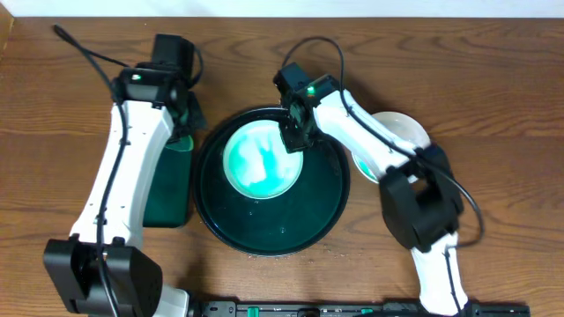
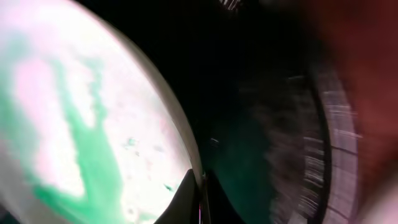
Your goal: Clean dirty plates on tray and stack at the side
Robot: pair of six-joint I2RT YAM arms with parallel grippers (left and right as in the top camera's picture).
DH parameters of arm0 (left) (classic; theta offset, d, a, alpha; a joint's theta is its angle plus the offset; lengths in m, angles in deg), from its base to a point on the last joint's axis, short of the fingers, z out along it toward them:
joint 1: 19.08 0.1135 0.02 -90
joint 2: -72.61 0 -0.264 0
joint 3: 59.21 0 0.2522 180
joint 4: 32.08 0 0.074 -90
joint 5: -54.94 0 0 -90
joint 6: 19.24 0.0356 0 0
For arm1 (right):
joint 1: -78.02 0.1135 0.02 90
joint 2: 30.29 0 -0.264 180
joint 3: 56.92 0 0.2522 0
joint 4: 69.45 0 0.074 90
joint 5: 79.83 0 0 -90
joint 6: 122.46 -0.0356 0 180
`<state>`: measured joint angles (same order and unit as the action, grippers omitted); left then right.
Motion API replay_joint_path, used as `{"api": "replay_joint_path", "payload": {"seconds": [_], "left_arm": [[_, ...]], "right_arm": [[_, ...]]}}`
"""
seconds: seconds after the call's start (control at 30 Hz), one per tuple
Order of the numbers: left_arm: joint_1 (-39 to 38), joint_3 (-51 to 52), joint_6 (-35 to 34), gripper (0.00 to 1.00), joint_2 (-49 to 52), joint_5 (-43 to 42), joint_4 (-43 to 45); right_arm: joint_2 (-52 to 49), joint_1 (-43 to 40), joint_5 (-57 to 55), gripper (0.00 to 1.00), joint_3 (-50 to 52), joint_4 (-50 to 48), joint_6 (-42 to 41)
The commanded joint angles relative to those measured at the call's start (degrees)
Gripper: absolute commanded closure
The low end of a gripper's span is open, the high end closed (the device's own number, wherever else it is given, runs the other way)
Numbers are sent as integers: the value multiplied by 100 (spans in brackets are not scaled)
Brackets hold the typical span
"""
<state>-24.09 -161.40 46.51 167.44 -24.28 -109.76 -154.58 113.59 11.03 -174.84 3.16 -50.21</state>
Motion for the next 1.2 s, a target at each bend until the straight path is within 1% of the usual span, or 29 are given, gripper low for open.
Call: {"api": "replay_joint_path", "payload": {"seconds": [0.0, 0.07, 0.2, 0.27, 0.3, 0.37, 0.63, 0.83, 0.93, 1.17], "left_arm": [[195, -105, -92, 93, -31, 127, -11], [308, -90, -90, 93, -31, 122, -13], [391, -87, 146, 93, -31, -138, -9], [407, -76, 170, 93, -31, -133, -9], [409, -72, 170, 93, -31, -133, -9], [409, -72, 170, 93, -31, -133, -9], [409, -68, 168, 93, -31, -133, -11], [409, -68, 168, 93, -31, -133, -11], [409, -68, 168, 93, -31, -133, -9], [409, -68, 168, 93, -31, -131, -9]], "right_arm": [[761, 291, -1888, 99, -61, 72, 111], [979, 505, -2601, 99, -63, 133, 111], [1217, 811, -3471, 99, -61, 247, 111], [1303, 949, -3943, 99, -61, 328, 109], [1364, 1097, -4444, 99, -61, 396, 109], [1421, 1276, -4975, 99, -61, 474, 111], [1471, 1976, -6384, 99, -63, 754, 109], [1497, 2286, -7211, 99, -63, 844, 107], [1563, 2363, -7453, 99, -63, 841, 105], [1902, 2376, -7475, 99, -63, 846, 42]]}}
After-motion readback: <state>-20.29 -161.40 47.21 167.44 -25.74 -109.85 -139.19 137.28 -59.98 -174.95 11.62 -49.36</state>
